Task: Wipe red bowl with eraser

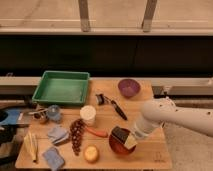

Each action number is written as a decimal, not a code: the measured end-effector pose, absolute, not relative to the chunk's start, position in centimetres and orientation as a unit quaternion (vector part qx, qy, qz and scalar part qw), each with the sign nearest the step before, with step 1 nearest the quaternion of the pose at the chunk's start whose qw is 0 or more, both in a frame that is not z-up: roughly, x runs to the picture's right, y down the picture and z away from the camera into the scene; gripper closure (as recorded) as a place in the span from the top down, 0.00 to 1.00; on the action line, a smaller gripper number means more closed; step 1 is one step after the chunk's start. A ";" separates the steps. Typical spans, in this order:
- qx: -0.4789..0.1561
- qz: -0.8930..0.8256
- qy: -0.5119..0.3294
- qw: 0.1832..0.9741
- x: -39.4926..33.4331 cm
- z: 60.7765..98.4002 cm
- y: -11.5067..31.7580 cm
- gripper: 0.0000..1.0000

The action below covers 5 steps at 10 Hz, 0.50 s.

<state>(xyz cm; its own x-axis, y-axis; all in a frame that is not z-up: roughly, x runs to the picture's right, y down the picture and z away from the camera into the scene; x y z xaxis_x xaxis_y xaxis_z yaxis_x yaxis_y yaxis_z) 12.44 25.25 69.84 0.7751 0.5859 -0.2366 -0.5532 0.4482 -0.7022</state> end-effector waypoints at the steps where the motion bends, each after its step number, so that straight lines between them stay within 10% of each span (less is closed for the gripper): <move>1: -0.404 0.326 -0.024 0.854 11.7 69.8 25.1 0.00; 5: -0.402 0.318 -0.030 0.858 10.8 68.1 26.3 0.00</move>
<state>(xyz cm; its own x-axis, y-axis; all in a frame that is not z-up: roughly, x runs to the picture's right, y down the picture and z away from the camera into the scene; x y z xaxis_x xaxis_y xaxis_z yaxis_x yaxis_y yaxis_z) 10.79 26.31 68.14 0.7964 0.5697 -0.2031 -0.5209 0.4754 -0.7089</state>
